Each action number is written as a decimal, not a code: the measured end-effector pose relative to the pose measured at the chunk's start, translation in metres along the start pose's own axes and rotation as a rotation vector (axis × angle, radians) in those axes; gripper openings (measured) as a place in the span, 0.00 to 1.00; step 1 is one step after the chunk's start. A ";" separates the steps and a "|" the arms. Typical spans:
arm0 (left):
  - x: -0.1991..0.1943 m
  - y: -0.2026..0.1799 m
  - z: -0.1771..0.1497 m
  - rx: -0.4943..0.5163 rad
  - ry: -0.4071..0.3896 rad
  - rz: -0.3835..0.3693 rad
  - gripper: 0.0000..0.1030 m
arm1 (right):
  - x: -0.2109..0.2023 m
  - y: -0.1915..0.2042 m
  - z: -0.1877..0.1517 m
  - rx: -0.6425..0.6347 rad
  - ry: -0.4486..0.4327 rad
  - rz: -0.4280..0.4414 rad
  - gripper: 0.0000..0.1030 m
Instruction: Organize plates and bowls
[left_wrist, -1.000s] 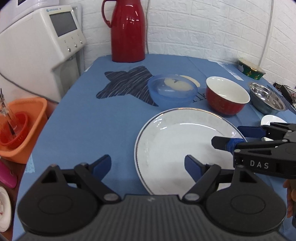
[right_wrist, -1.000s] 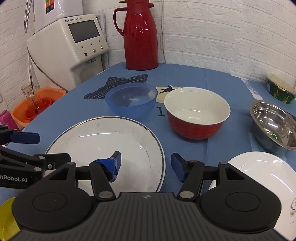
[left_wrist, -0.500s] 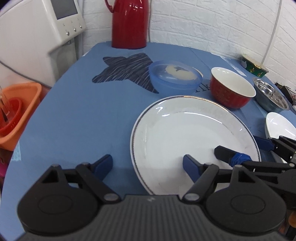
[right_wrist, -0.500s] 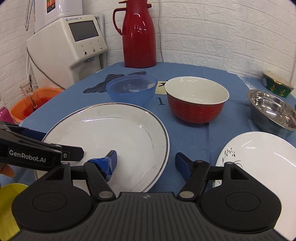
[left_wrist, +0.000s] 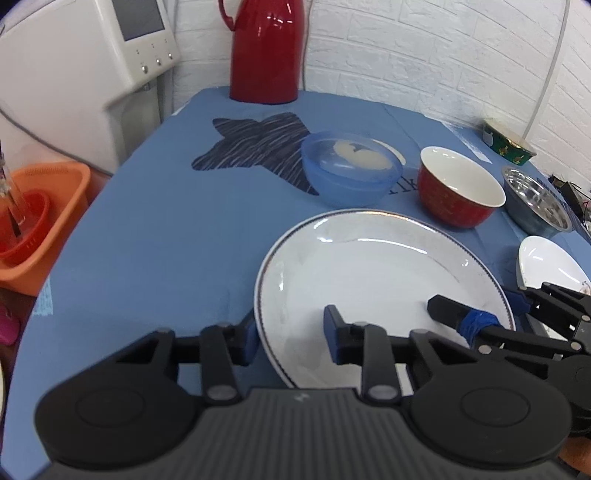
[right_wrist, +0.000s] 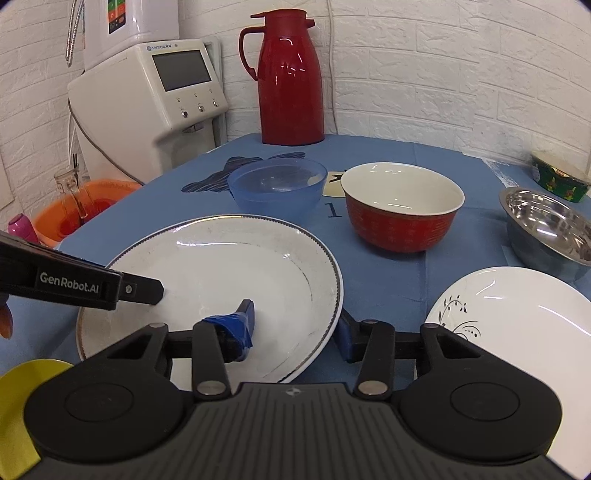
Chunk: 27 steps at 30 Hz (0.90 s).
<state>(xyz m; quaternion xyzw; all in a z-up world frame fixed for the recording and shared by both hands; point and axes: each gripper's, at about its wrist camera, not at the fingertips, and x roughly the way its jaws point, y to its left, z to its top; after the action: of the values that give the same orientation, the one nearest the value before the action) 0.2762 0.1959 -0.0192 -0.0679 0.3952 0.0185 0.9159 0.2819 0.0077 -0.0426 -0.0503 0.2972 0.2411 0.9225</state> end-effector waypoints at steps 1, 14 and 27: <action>-0.004 0.000 0.000 0.005 -0.012 0.008 0.26 | -0.002 0.001 0.002 -0.001 0.000 0.003 0.29; -0.073 0.004 -0.025 0.003 -0.096 0.049 0.25 | -0.048 0.029 0.001 0.000 -0.049 0.036 0.29; -0.121 0.001 -0.115 -0.002 -0.059 0.070 0.25 | -0.113 0.067 -0.063 0.030 -0.019 0.044 0.30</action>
<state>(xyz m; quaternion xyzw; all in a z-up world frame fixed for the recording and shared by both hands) 0.1095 0.1833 -0.0096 -0.0545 0.3702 0.0531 0.9258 0.1371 0.0044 -0.0257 -0.0275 0.2933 0.2573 0.9203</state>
